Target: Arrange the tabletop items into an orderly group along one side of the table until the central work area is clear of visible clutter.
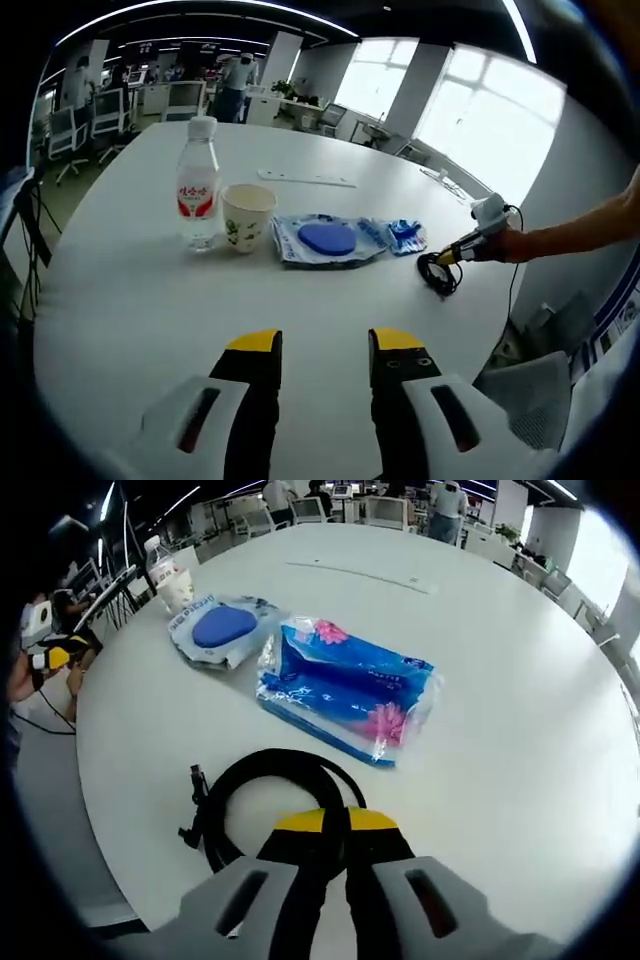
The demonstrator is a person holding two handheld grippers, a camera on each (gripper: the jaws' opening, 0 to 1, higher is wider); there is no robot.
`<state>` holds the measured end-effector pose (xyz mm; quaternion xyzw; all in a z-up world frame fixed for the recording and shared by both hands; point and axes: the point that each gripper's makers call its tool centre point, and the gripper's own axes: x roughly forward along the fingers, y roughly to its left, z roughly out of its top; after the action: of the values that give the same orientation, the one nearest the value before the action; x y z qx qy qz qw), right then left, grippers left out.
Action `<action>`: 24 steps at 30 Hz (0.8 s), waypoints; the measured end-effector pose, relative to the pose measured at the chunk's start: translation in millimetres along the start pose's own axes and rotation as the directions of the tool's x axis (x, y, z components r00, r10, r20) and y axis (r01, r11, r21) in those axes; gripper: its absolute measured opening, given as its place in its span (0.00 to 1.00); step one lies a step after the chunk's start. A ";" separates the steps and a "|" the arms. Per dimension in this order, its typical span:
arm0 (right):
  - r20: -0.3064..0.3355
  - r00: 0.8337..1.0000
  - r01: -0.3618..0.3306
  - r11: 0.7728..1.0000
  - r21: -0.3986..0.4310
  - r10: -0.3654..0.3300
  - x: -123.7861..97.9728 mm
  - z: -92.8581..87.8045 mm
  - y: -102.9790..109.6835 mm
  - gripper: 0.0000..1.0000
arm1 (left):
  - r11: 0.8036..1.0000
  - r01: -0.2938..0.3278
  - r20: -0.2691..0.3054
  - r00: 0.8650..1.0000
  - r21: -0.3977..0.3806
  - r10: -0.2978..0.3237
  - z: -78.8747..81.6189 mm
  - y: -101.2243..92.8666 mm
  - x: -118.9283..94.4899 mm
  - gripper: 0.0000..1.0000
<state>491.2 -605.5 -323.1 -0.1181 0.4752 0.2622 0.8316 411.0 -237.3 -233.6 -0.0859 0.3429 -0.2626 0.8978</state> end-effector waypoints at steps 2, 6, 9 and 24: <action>0.005 1.000 -0.007 1.000 -0.015 0.007 -0.2 3.0 4.3 0.02 | 1.000 0.001 0.000 1.000 0.001 -0.001 -0.3 0.2 0.1 0.33; 0.029 0.999 -0.021 1.000 -0.018 0.021 -0.1 12.7 13.2 0.01 | 1.000 0.003 0.002 1.000 0.004 -0.003 0.9 -0.5 -0.6 0.33; 0.042 0.998 -0.036 0.998 -0.048 0.038 0.6 20.6 24.5 0.01 | 1.000 0.005 0.005 1.000 0.001 -0.005 1.5 -0.3 -0.6 0.33; 0.064 0.991 -0.111 0.982 -0.150 0.121 20.3 53.4 70.9 0.01 | 1.000 0.006 0.013 1.000 -0.001 -0.006 0.2 0.4 -2.6 0.33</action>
<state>499.6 -515.9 -308.9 -0.1412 0.4300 0.3485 0.8208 409.7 -235.6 -232.1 -0.0891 0.3370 -0.2647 0.8991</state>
